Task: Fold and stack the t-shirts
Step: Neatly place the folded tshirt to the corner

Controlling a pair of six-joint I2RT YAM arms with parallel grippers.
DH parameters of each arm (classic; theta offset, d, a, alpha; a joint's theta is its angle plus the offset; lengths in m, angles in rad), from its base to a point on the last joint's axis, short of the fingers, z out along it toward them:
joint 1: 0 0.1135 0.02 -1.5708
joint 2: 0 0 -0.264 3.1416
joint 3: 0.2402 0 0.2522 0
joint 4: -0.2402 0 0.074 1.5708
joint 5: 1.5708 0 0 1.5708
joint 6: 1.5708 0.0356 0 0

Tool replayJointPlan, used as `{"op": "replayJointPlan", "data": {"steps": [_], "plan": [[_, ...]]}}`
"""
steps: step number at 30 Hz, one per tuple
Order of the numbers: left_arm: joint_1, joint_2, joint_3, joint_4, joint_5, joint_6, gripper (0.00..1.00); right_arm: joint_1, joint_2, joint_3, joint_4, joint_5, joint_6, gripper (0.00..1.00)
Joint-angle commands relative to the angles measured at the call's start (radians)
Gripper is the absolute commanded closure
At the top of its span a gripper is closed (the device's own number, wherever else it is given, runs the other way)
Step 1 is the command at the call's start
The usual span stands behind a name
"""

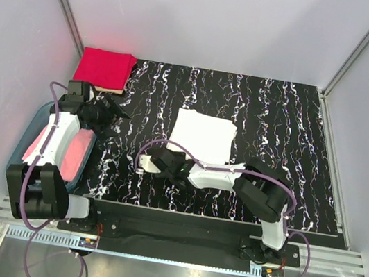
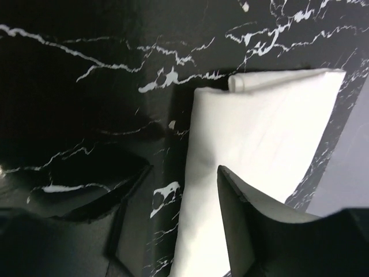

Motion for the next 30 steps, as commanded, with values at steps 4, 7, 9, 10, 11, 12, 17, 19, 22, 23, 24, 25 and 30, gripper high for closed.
{"op": "replayJointPlan", "data": {"steps": [4, 7, 9, 10, 11, 12, 17, 19, 22, 23, 24, 25, 30], "plan": [[0.013, 0.015, 0.052, 0.033, 0.05, -0.008, 0.12, -0.013, 0.084, 0.03, 0.051, 0.005, -0.069, 0.53], [0.013, 0.044, 0.061, 0.034, 0.046, -0.015, 0.09, -0.025, 0.104, 0.038, 0.051, 0.006, -0.077, 0.67], [0.013, 0.071, 0.065, 0.034, 0.047, -0.02, 0.06, -0.026, 0.11, 0.036, 0.05, -0.004, -0.086, 0.78], [0.014, 0.081, 0.075, 0.036, 0.053, -0.02, 0.05, -0.028, 0.107, 0.036, 0.05, -0.013, -0.092, 0.81], [0.013, 0.105, 0.081, 0.036, 0.062, -0.016, 0.05, -0.029, 0.106, 0.038, 0.047, -0.021, -0.094, 0.83], [0.011, 0.117, 0.085, 0.038, 0.076, -0.011, 0.05, -0.028, 0.1, 0.041, 0.042, -0.029, -0.094, 0.91], [0.005, 0.186, 0.084, 0.096, 0.121, -0.022, 0.05, -0.033, 0.077, 0.072, -0.005, -0.05, -0.072, 1.0], [-0.016, 0.205, 0.069, 0.163, 0.147, -0.049, 0.04, -0.045, 0.032, 0.062, -0.015, -0.079, -0.034, 1.0], [-0.067, 0.245, 0.064, 0.246, 0.159, -0.078, 0.02, -0.08, -0.049, 0.042, -0.033, -0.141, 0.021, 1.0], [-0.078, 0.257, 0.059, 0.272, 0.174, -0.092, 0.01, -0.086, -0.086, 0.038, -0.041, -0.153, 0.027, 1.0], [-0.088, 0.269, 0.055, 0.325, 0.179, -0.123, 0.01, -0.095, -0.104, 0.026, -0.05, -0.165, 0.031, 1.0], [-0.105, 0.297, 0.049, 0.355, 0.187, -0.138, 0.01, -0.098, -0.123, 0.018, -0.051, -0.179, 0.032, 1.0], [-0.185, 0.384, 0.074, 0.5, 0.204, -0.222, 0.01, -0.138, -0.219, -0.022, -0.064, -0.216, 0.044, 1.0]]}}
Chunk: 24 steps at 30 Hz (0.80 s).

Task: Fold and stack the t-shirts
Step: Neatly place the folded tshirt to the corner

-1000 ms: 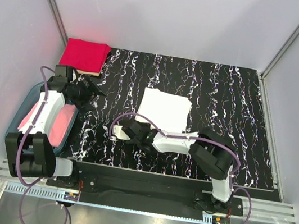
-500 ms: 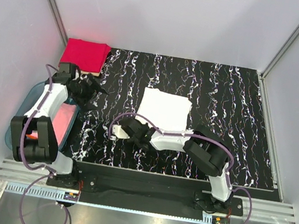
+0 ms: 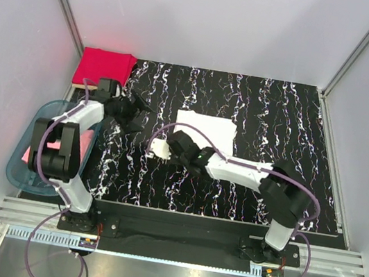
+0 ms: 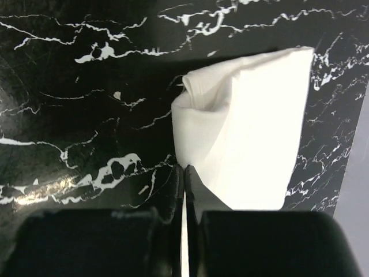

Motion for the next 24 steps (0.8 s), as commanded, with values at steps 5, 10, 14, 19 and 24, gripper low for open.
{"op": "replayJointPlan", "data": {"steps": [5, 10, 14, 19, 24], "plan": [[-0.122, 0.155, 0.095, 0.208, 0.041, -0.108, 0.01, -0.062, -0.148, -0.037, -0.029, -0.109, 0.059, 1.0], [-0.176, 0.247, 0.112, 0.301, 0.037, -0.18, 0.01, -0.103, -0.193, -0.037, -0.029, -0.145, 0.079, 1.0], [-0.202, 0.301, 0.138, 0.34, 0.032, -0.223, 0.01, -0.141, -0.208, -0.033, -0.032, -0.169, 0.094, 1.0], [-0.216, 0.338, 0.139, 0.35, 0.014, -0.254, 0.01, -0.164, -0.224, -0.014, -0.032, -0.197, 0.113, 1.0], [-0.236, 0.407, 0.168, 0.378, 0.023, -0.271, 0.01, -0.172, -0.228, 0.004, -0.032, -0.203, 0.13, 1.0]]}}
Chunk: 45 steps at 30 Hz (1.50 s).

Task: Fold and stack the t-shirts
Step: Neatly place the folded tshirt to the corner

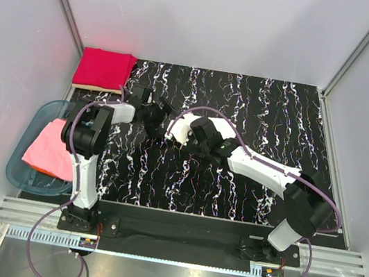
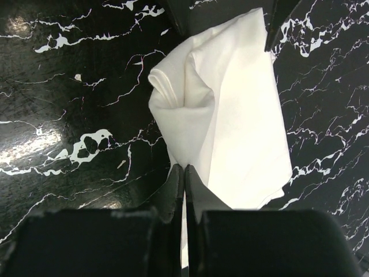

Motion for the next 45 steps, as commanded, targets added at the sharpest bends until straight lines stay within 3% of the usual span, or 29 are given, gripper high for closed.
{"op": "replayJointPlan", "data": {"steps": [1, 6, 16, 20, 21, 23, 24, 25, 26, 30, 31, 32, 33, 37, 45], "plan": [[-0.016, 0.044, 0.045, 0.077, 0.01, -0.033, 0.01, -0.013, -0.051, 0.046, 0.01, -0.029, 0.032, 1.0], [-0.032, 0.104, 0.05, 0.151, 0.019, -0.09, 0.02, -0.018, -0.048, 0.063, 0.008, -0.043, 0.055, 1.0], [-0.036, 0.144, 0.05, 0.173, 0.038, -0.103, 0.15, -0.03, -0.048, 0.098, 0.008, -0.063, 0.104, 1.0], [-0.036, 0.17, 0.085, 0.203, 0.056, -0.107, 0.4, -0.032, -0.046, 0.086, 0.008, -0.085, 0.118, 1.0], [-0.036, 0.172, 0.087, 0.208, 0.056, -0.107, 0.57, -0.032, -0.046, 0.083, 0.008, -0.097, 0.122, 1.0], [-0.034, 0.178, 0.105, 0.206, 0.059, -0.084, 0.72, -0.03, -0.043, 0.077, 0.007, -0.108, 0.145, 1.0], [-0.034, 0.178, 0.116, 0.19, 0.059, -0.067, 0.87, -0.03, -0.043, 0.077, 0.001, -0.135, 0.159, 1.0], [-0.032, 0.178, 0.143, 0.141, 0.052, -0.021, 0.94, -0.03, -0.047, 0.077, -0.012, -0.143, 0.191, 0.96], [-0.032, 0.17, 0.157, 0.108, 0.047, 0.01, 0.99, -0.03, -0.052, 0.075, -0.021, -0.149, 0.208, 0.7], [-0.026, 0.113, 0.214, -0.066, -0.01, 0.18, 1.0, -0.032, -0.107, 0.049, -0.073, -0.115, 0.3, 0.48], [-0.023, 0.1, 0.235, -0.137, -0.04, 0.25, 1.0, -0.029, -0.151, 0.017, -0.088, -0.084, 0.34, 0.4], [-0.017, 0.069, 0.251, -0.175, -0.053, 0.286, 1.0, -0.03, -0.176, -0.001, -0.096, -0.041, 0.36, 0.25], [-0.013, 0.054, 0.266, -0.212, -0.067, 0.324, 1.0, -0.03, -0.231, -0.02, -0.107, -0.021, 0.377, 0.21], [0.0, 0.0, 0.411, -0.495, -0.2, 0.56, 1.0, -0.03, -0.368, -0.127, -0.17, 0.018, 0.424, 0.2], [0.058, -0.022, 0.58, -0.738, -0.395, 0.735, 1.0, -0.03, -0.554, -0.244, -0.205, 0.016, 0.486, 0.2]]}}
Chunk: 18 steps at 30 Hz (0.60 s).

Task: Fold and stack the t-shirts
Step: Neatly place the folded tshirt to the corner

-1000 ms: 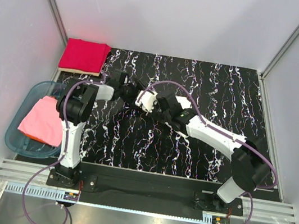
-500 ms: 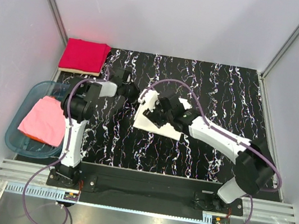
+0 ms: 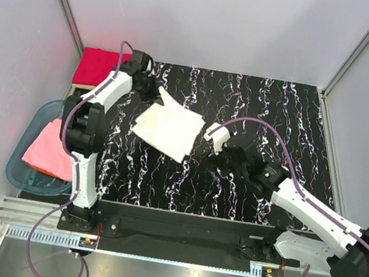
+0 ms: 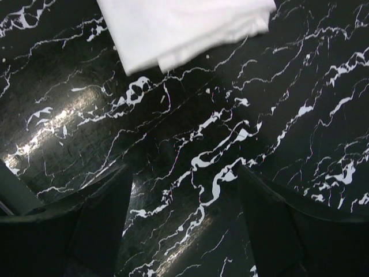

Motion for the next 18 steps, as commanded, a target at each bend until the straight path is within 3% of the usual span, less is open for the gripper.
{"op": "replayJointPlan", "data": {"steps": [1, 12, 18], "plan": [[0.031, -0.032, 0.126, -0.17, -0.145, 0.167, 1.0, -0.005, -0.044, -0.028, -0.027, 0.031, 0.049, 0.2], [0.107, 0.093, 0.536, -0.256, -0.347, 0.381, 1.0, -0.003, -0.038, -0.01, -0.073, 0.023, 0.053, 0.2], [0.128, 0.168, 0.699, -0.233, -0.355, 0.476, 1.0, -0.005, 0.016, 0.016, -0.071, 0.009, 0.02, 0.2]]}}
